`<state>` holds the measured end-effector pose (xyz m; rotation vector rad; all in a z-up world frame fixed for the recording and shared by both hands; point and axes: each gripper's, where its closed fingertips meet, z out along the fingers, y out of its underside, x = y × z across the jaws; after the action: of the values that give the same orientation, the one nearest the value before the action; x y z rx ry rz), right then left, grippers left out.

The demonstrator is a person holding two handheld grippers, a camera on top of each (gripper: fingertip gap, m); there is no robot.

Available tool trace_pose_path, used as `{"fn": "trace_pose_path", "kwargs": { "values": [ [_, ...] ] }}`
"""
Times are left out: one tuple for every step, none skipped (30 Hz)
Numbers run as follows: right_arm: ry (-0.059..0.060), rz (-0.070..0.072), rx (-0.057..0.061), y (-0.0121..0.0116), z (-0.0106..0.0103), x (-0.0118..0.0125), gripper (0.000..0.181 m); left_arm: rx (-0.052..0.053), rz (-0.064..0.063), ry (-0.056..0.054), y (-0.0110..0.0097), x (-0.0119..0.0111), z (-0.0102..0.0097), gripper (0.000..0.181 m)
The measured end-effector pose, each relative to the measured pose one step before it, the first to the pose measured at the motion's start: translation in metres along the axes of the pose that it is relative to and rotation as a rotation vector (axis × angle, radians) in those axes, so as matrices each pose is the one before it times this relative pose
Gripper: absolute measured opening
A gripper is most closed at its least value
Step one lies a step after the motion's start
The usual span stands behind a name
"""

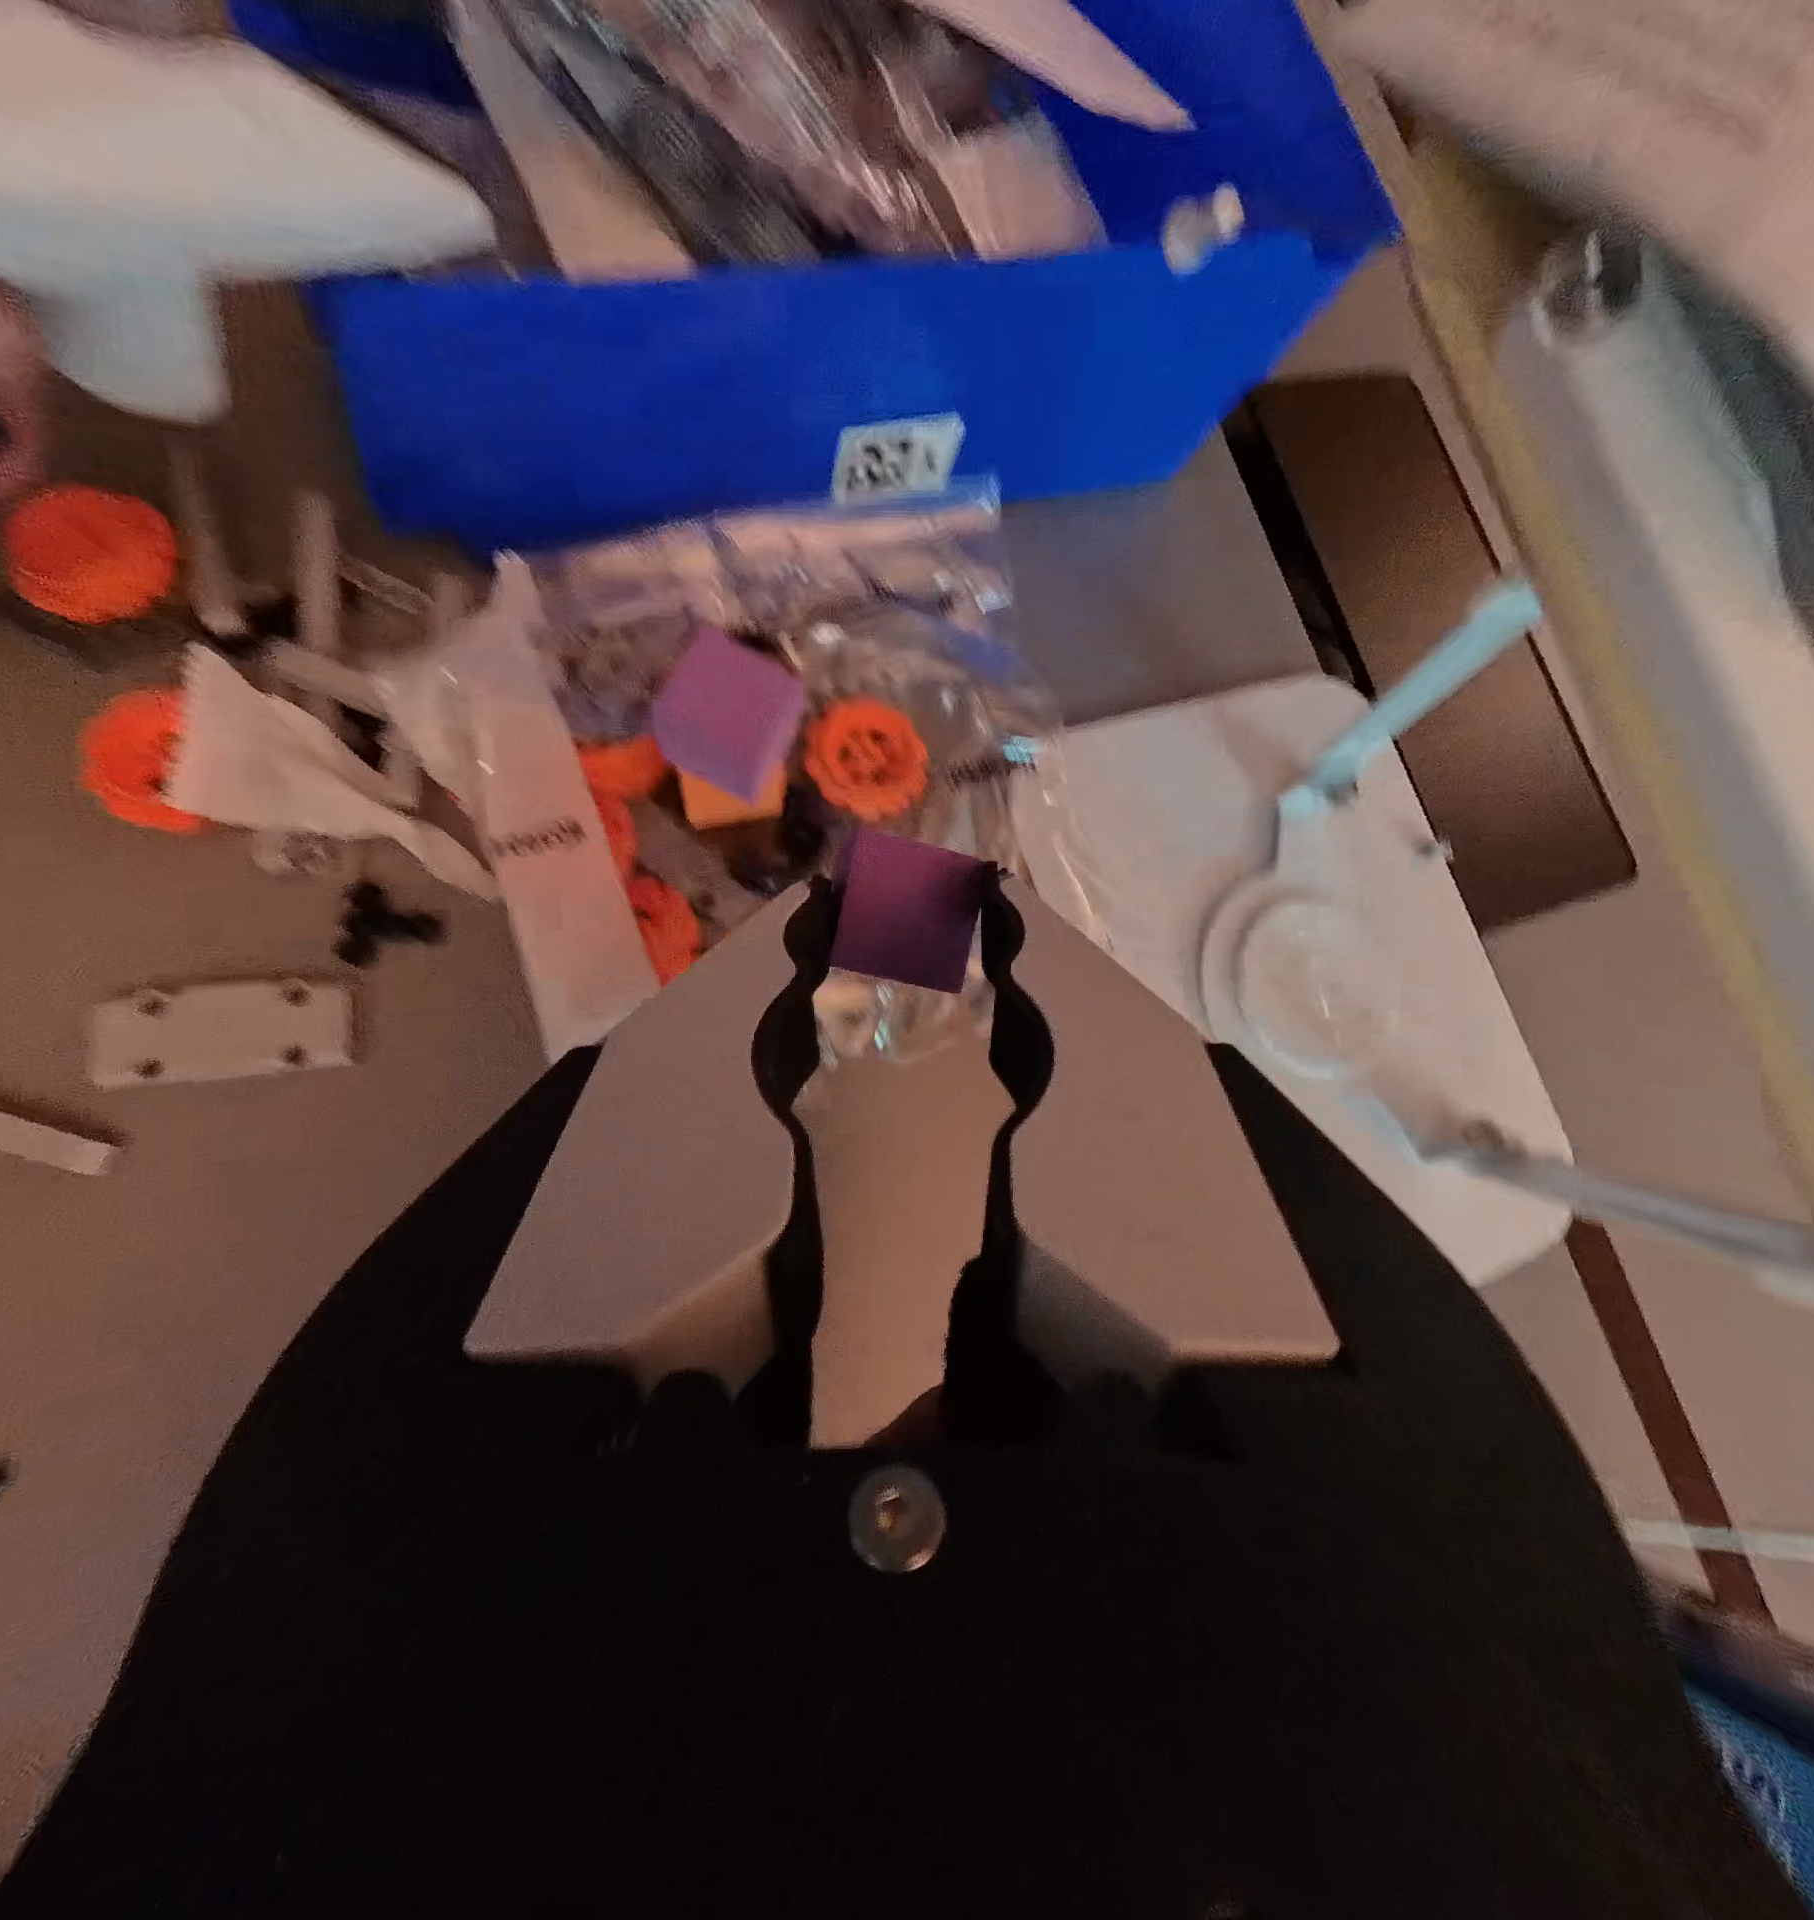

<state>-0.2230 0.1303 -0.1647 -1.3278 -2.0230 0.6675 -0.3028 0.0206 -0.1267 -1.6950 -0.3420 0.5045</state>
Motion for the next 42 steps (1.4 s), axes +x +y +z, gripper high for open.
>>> {"fn": "trace_pose_path", "kwargs": {
  "values": [
    [-0.0244,-0.0139,0.0151,-0.01312,0.00057,-0.00656,0.027,0.0009,-0.0018,-0.0034,0.00026,-0.00119,-0.00042,0.027],
    [-0.0230,-0.0139,0.0104,-0.01121,0.00183,-0.00616,0.027,0.0003,-0.0051,-0.0030,0.00043,-0.00158,-0.00041,0.027],
    [-0.0193,-0.0135,0.0044,-0.00898,0.00288,-0.00515,0.027,-0.0009,-0.0076,-0.0021,0.00071,-0.00177,-0.00017,0.027],
    [-0.0129,-0.0110,-0.0043,-0.00608,0.00377,-0.00347,0.027,-0.0004,-0.0080,-0.0004,0.00051,-0.00148,-0.00005,0.027],
    [-0.0133,-0.0090,-0.0079,-0.00404,0.00390,-0.00320,0.027,0.0005,-0.0061,-0.0016,0.00035,-0.00156,-0.00001,0.027],
    [-0.0158,-0.0056,-0.0071,-0.00293,0.00396,-0.00316,0.027,0.0003,-0.0043,-0.0006,0.00020,-0.00098,-0.00004,0.027],
    [-0.0154,-0.0023,-0.0066,-0.00194,0.00384,-0.00290,0.027,-0.0007,-0.0032,0.0008,0.00033,-0.00030,0.00025,0.027],
    [-0.0122,-0.0005,-0.0102,-0.00039,0.00350,-0.00203,0.027,-0.0012,-0.0014,0.0020,0.00024,0.00015,0.00030,0.027],
    [-0.0102,-0.0006,-0.0127,0.00062,0.00320,-0.00173,0.027,-0.0009,-0.0005,0.0022,0.00014,0.00061,0.00038,0.027],
    [-0.0102,-0.0004,-0.0110,0.00083,0.00284,-0.00171,0.027,-0.0003,0.0005,0.0024,-0.00004,0.00081,0.00025,0.027],
    [-0.0069,0.0007,-0.0105,0.00107,0.00261,-0.00107,0.027,-0.0010,0.0019,0.0022,-0.00009,0.00085,0.00031,0.027],
    [0.0010,-0.0005,-0.0128,0.00165,0.00230,0.00007,0.027,-0.0006,0.0026,0.0018,-0.00005,0.00085,0.00030,0.027],
    [0.0048,-0.0026,-0.0097,0.00122,0.00208,0.00075,0.027,-0.0001,0.0016,0.0014,-0.00018,0.00067,0.00020,0.027],
    [-0.0029,0.0000,-0.0039,0.00054,0.00194,-0.00063,0.027,0.0003,0.0008,0.0008,-0.00028,0.00048,-0.00004,0.027],
    [-0.0092,0.0042,-0.0029,0.00051,0.00213,-0.00136,0.027,0.0001,0.0007,0.0001,-0.00014,0.00018,-0.00002,0.027],
    [-0.0011,0.0036,-0.0047,0.00103,0.00220,-0.00004,0.027,0.0000,-0.0006,-0.0001,0.00000,-0.00007,0.00005,0.027],
    [0.0068,0.0008,-0.0061,0.00127,0.00180,0.00129,0.027,-0.0001,-0.0016,0.0003,0.00003,-0.00007,0.00001,0.027],
    [0.0039,0.0008,-0.0017,0.00050,0.00118,0.00086,0.028,-0.0004,-0.0011,-0.0002,0.00016,-0.00012,0.00009,0.027],
    [-0.0001,0.0037,0.0039,-0.00046,0.00031,0.00025,0.028,-0.0003,-0.0004,-0.0004,0.00004,-0.00020,0.00008,0.027],
    [0.0021,0.0023,0.0031,-0.00051,-0.00030,0.00053,0.028,-0.0003,-0.0004,0.0002,0.00013,0.00012,0.00008,0.027],
    [0.0052,-0.0014,0.0008,-0.00031,-0.00069,0.00089,0.027,-0.0003,-0.0001,0.0001,0.00000,0.00012,0.00015,0.027],
    [0.0057,-0.0016,0.0021,-0.00045,-0.00089,0.00100,0.027,0.0000,0.0006,0.0001,-0.00004,0.00024,0.00007,0.027],
    [0.0027,0.0002,0.0041,-0.00095,-0.00106,0.00061,0.027,0.0004,0.0011,0.0002,-0.00021,0.00026,0.00017,0.027],
    [0.0003,0.0011,0.0032,-0.00074,-0.00074,0.00048,0.027,-0.0002,0.0007,0.0005,-0.00002,0.00034,0.00014,0.027],
    [0.0020,0.0012,0.0010,-0.00017,-0.00038,0.00103,0.027,-0.0004,0.0007,0.0003,0.00001,0.00031,0.00012,0.027],
    [0.0035,0.0021,0.0001,0.00009,-0.00008,0.00153,0.027,-0.0002,0.0005,-0.0002,0.00010,0.00009,0.00004,0.027],
    [-0.0007,0.0044,0.0008,0.00015,0.00025,0.00085,0.027,0.0000,-0.0004,0.0001,0.00010,-0.00004,0.00007,0.027],
    [-0.0085,0.0067,0.0021,0.00012,0.00071,-0.00052,0.027,-0.0003,-0.0007,-0.0004,0.00004,-0.00018,0.00008,0.027],
    [-0.0139,0.0075,0.0009,0.00046,0.00145,-0.00157,0.027,-0.0004,-0.0006,-0.0005,0.00017,-0.00019,0.00008,0.027],
    [-0.0119,0.0059,-0.0019,0.00100,0.00188,-0.00143,0.027,-0.0007,-0.0003,0.0001,0.00016,-0.00012,0.00029,0.027],
    [-0.0056,0.0040,-0.0038,0.00142,0.00174,-0.00034,0.027,-0.0013,0.0000,0.0001,0.00035,-0.00004,0.00021,0.027],
    [-0.0053,0.0040,-0.0010,0.00099,0.00115,-0.00035,0.027,-0.0006,0.0001,0.0003,0.00025,0.00016,0.00016,0.027],
    [-0.0108,0.0058,0.0050,-0.00029,0.00048,-0.00129,0.028,-0.0003,0.0005,0.0003,0.00003,0.00006,0.00006,0.028],
    [-0.0106,0.0064,0.0065,-0.00060,-0.00001,-0.00128,0.028,-0.0002,0.0006,-0.0001,-0.00002,0.00013,0.00011,0.028],
    [-0.0037,0.0030,0.0025,-0.00011,-0.00002,-0.00055,0.029,0.0001,0.0002,0.0000,0.00009,0.00000,0.00002,0.027],
    [0.0019,-0.0009,0.0007,-0.00018,-0.00004,0.00012,0.034,-0.0001,-0.0002,0.0000,0.00000,-0.00002,0.00013,0.027],
    [0.0007,-0.0008,0.0026,-0.00045,-0.00045,-0.00021,0.037,-0.0001,0.0001,-0.0002,-0.00001,0.00001,0.00008,0.027],
    [-0.0004,0.0012,0.0033,-0.00078,-0.00095,-0.00009,0.038,-0.0004,0.0002,-0.0002,0.00014,0.00002,0.00007,0.027],
    [0.0021,0.0004,0.0036,-0.00088,-0.00140,0.00044,0.038,0.0000,-0.0002,0.0000,0.00001,-0.00008,0.00005,0.027],
    [0.0058,0.0006,0.0031,-0.00071,-0.00178,0.00114,0.040,-0.0004,-0.0001,-0.0002,0.00014,0.00003,0.00007,0.028],
    [0.0091,0.0011,0.0014,-0.00041,-0.00263,0.00157,0.044,-0.0005,0.0000,-0.0007,0.00017,-0.00018,0.00003,0.028],
    [0.0116,-0.0013,0.0049,-0.00071,-0.00425,0.00168,0.046,0.0001,0.0002,-0.0007,0.00010,-0.00015,-0.00006,0.027]
  ]
}}
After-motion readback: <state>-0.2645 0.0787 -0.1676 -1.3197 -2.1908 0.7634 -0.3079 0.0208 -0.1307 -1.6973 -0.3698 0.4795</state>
